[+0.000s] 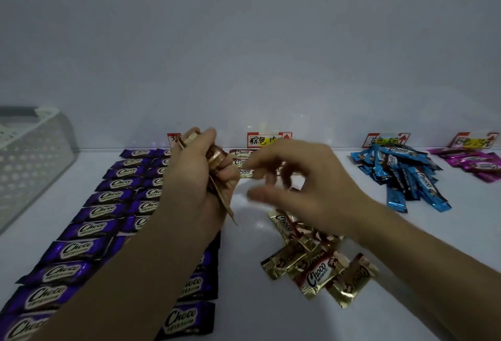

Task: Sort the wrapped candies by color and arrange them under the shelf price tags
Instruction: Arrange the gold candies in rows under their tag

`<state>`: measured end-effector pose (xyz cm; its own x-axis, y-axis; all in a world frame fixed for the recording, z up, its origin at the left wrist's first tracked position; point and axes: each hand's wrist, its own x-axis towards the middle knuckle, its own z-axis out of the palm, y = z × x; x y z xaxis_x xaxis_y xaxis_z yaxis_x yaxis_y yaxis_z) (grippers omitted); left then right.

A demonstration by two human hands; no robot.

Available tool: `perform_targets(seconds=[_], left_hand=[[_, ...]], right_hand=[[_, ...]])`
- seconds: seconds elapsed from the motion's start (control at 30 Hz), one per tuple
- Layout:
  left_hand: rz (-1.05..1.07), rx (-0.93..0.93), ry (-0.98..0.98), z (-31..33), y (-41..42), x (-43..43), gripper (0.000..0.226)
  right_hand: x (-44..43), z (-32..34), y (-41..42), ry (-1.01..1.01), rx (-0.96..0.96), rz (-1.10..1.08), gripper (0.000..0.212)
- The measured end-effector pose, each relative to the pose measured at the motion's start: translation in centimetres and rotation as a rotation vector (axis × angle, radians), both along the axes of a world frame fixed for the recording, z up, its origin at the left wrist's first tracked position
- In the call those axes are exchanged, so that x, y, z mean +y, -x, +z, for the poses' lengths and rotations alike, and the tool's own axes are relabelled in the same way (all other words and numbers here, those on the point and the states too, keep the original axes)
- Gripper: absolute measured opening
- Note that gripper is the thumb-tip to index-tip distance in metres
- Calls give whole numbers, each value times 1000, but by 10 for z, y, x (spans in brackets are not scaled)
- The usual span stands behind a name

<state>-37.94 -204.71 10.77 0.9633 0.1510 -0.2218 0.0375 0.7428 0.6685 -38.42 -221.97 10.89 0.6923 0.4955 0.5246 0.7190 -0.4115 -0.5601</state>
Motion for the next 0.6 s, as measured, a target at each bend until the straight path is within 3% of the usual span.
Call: perform_targets(seconds=[0.07,0.1,0.2,0.37,0.43,0.5,0.57,0.6], left_hand=[[54,38,-58,-5,-2,0,7],[66,53,-79,-6,-3,1,14],[100,15,6,-5,-4,2,9],[121,-1,93,1,0,1,19],[139,20,40,4,1,3,26],[97,15,-38,6,2,6,19],[8,0,-78,7,2,9,4],[-33,3,-102,8,3,10,7]], right_hand=[[13,3,17,34,0,115,39],[17,1,19,40,-46,115,37],[18,-7,14,-64,-99,38,16],[6,1,9,-320,345,37,18],[-1,10,6,-365,416,27,18],[-10,19,2,-370,481,-5,17],[-23,27,-5,-293,488,-88,14],[-32,29,-11,-228,474,-148,12]])
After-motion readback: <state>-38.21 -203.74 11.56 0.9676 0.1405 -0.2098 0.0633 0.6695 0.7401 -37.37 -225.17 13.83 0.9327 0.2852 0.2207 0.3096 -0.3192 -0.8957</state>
